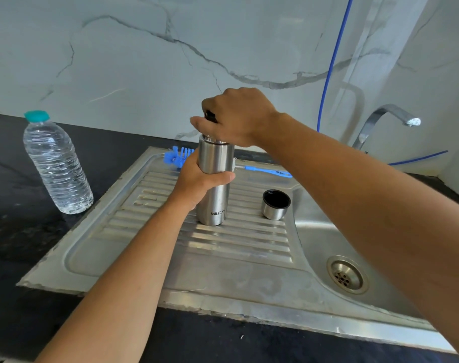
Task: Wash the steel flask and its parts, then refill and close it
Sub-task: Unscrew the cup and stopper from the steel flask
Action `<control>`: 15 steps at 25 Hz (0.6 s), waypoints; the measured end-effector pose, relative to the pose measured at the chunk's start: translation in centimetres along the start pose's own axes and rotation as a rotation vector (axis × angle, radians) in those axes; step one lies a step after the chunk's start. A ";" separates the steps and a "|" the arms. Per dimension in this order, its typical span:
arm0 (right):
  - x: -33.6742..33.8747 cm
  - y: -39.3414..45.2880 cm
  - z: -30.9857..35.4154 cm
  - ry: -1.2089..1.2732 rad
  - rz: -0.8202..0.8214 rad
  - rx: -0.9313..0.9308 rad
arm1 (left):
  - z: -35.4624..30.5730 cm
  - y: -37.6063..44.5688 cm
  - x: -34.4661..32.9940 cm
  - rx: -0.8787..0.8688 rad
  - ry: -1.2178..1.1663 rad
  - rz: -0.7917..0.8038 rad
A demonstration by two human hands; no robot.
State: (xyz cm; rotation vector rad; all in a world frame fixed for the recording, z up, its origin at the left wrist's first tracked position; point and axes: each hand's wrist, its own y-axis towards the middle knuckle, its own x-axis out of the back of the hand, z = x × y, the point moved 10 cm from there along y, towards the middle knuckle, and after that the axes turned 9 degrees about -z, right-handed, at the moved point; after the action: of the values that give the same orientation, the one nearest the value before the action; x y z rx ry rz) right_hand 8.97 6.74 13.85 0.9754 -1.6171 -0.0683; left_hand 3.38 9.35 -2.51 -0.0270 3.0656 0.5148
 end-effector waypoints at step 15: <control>0.7 1.9 0.2 0.078 0.298 -0.030 | -2.6 0.1 4.0 -0.079 0.060 -0.155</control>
State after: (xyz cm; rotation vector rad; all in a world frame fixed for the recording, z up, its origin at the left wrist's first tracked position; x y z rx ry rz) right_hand 7.78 7.39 15.34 0.6968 -1.6674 0.1473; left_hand -0.69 8.51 -0.18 -0.2846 3.0652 0.6358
